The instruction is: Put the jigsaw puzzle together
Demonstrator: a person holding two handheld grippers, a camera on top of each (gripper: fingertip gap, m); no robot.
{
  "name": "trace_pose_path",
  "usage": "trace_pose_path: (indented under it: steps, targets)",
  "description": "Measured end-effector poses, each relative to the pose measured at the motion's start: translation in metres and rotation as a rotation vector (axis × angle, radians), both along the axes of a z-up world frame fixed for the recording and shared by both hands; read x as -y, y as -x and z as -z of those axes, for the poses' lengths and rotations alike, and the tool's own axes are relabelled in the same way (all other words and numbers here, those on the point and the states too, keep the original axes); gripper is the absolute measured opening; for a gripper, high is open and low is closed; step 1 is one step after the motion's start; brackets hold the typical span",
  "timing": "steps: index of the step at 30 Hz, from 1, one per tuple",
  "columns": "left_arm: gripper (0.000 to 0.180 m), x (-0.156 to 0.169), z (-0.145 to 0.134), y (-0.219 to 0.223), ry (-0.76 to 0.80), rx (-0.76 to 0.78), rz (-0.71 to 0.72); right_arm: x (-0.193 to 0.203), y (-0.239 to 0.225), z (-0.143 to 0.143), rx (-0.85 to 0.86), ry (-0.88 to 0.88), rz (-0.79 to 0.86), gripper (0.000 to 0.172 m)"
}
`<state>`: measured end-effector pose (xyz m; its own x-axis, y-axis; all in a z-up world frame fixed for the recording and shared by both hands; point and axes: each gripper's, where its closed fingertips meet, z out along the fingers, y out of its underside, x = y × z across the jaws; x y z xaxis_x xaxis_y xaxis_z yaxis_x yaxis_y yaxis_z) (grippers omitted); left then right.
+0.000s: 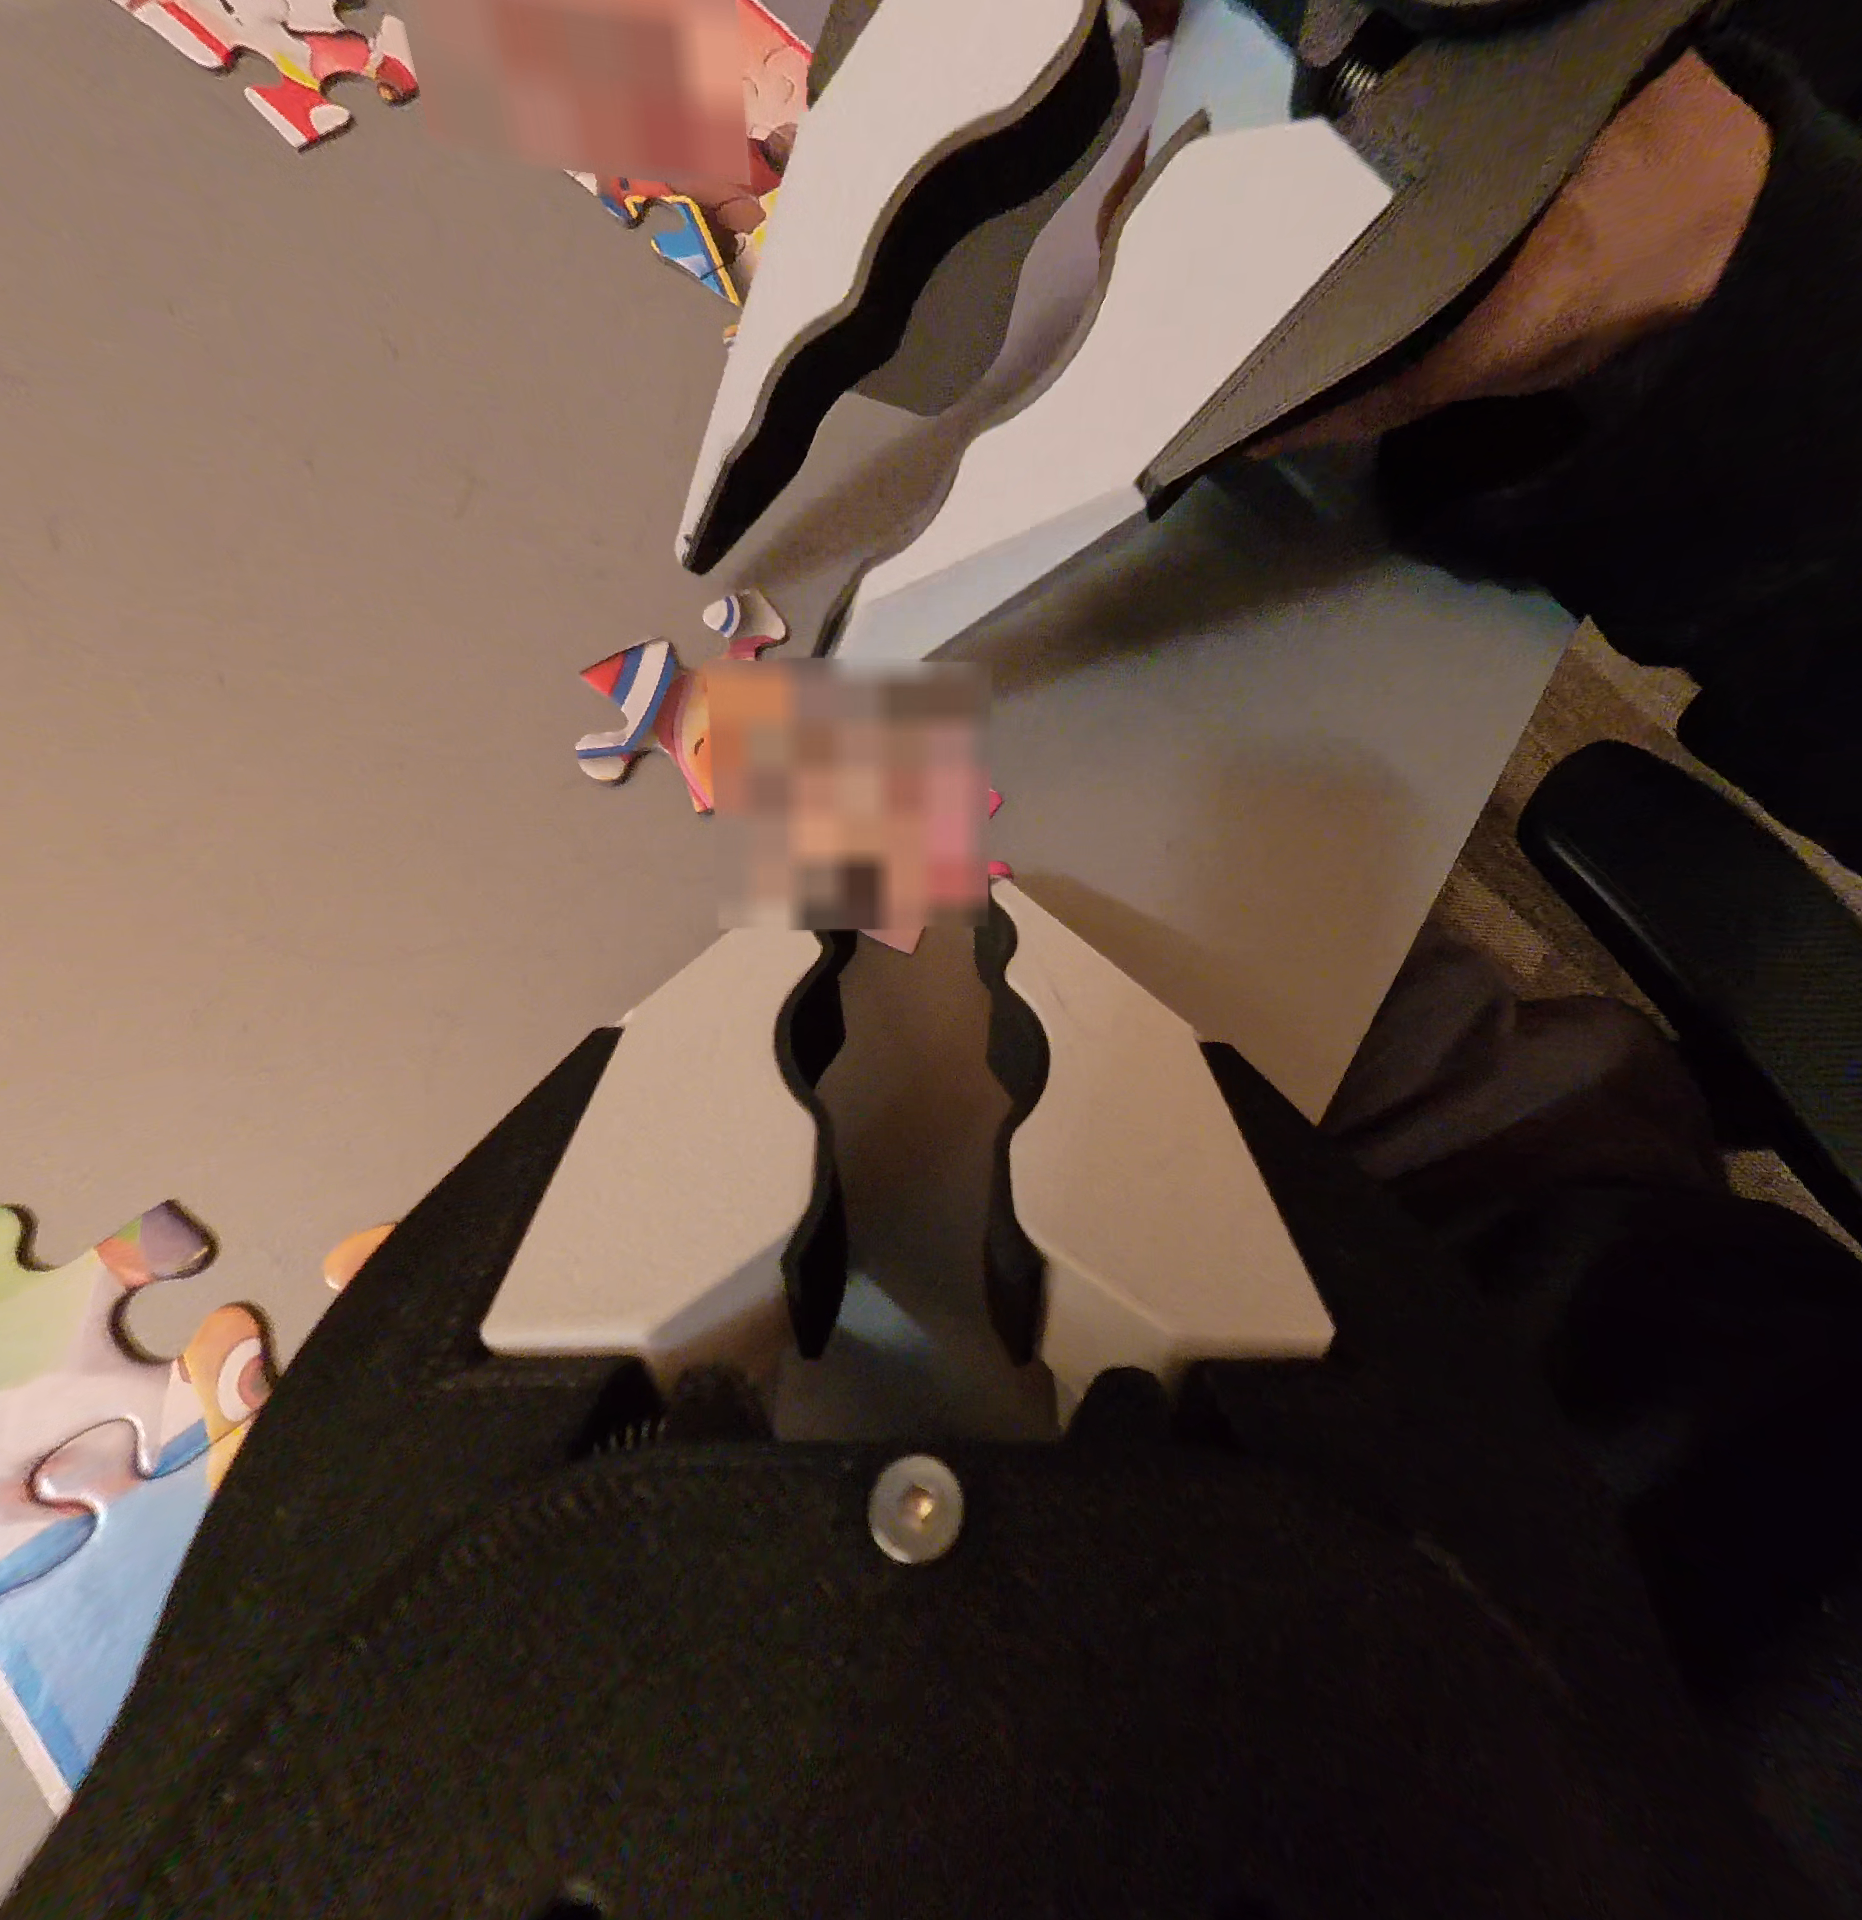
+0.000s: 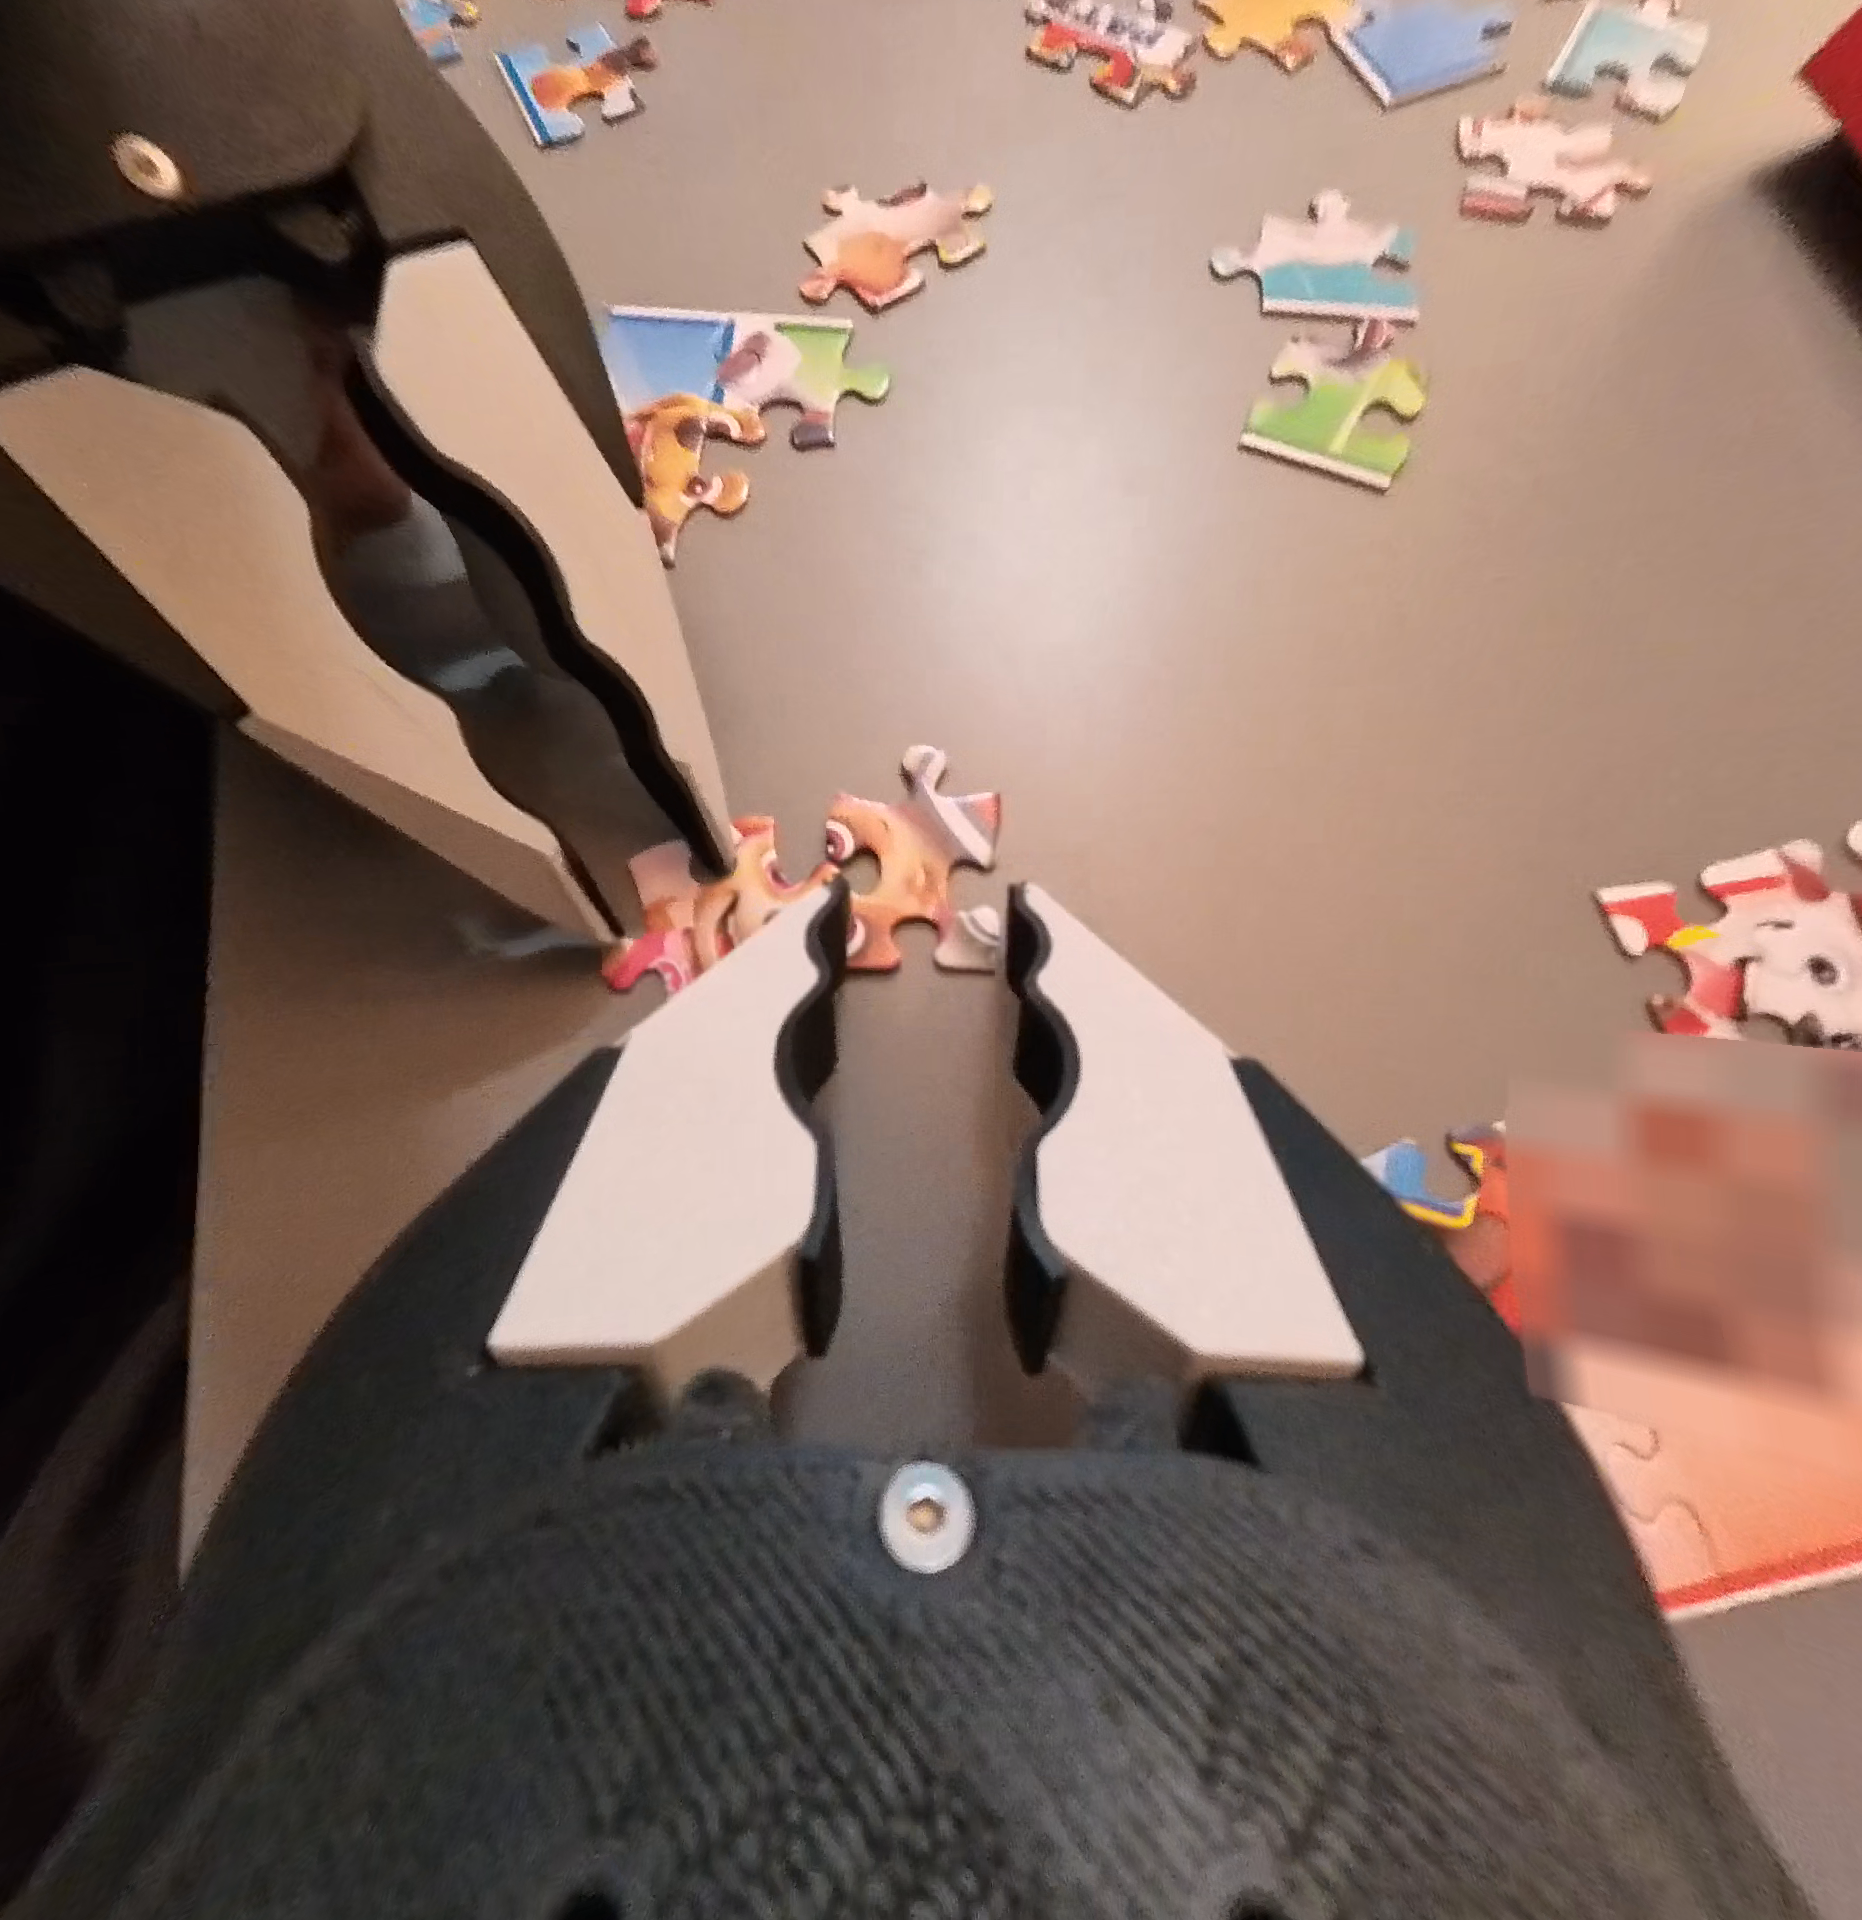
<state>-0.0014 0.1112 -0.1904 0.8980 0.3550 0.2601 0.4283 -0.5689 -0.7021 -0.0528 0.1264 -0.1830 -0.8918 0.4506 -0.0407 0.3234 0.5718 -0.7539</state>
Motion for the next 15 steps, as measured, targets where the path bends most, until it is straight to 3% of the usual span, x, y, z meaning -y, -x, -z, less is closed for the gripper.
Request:
trace_pose_path:
  steps: [6,11,15]
  targets:
    - [0.014,0.001,0.001,0.002,0.011,-0.009,-0.001,0.010,-0.007,0.000,0.111,0.087,-0.134,0.038]
    - [0.013,0.001,0.001,0.003,0.018,-0.020,0.002,0.016,-0.021,0.002,0.222,0.094,-0.279,0.033]
    - [0.016,0.003,0.000,0.003,0.013,-0.030,0.000,0.015,-0.016,-0.005,0.172,0.106,-0.234,0.037]
